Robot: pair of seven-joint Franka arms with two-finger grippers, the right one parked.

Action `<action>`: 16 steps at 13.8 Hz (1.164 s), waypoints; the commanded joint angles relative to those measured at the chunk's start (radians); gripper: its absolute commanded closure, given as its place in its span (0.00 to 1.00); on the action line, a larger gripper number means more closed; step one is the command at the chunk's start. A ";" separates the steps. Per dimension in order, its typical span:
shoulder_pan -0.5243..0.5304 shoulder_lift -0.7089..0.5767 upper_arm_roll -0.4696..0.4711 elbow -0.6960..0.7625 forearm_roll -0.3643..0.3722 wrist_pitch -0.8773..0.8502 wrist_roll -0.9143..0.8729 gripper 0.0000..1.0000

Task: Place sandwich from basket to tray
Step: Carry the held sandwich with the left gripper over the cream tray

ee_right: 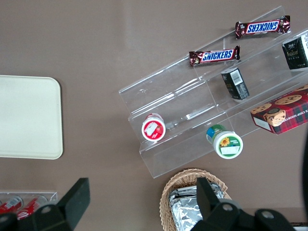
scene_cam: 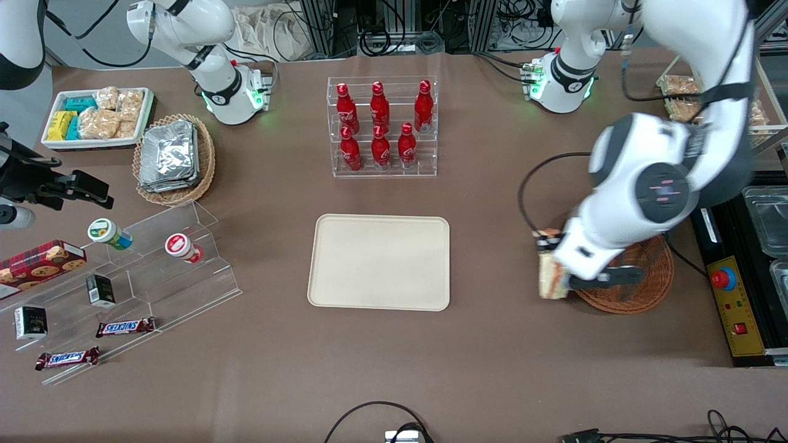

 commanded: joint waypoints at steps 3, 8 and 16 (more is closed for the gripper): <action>-0.162 0.262 0.007 0.199 -0.004 0.045 -0.154 1.00; -0.293 0.390 0.010 0.192 0.008 0.213 -0.216 1.00; -0.292 0.422 0.010 0.184 0.008 0.241 -0.217 0.94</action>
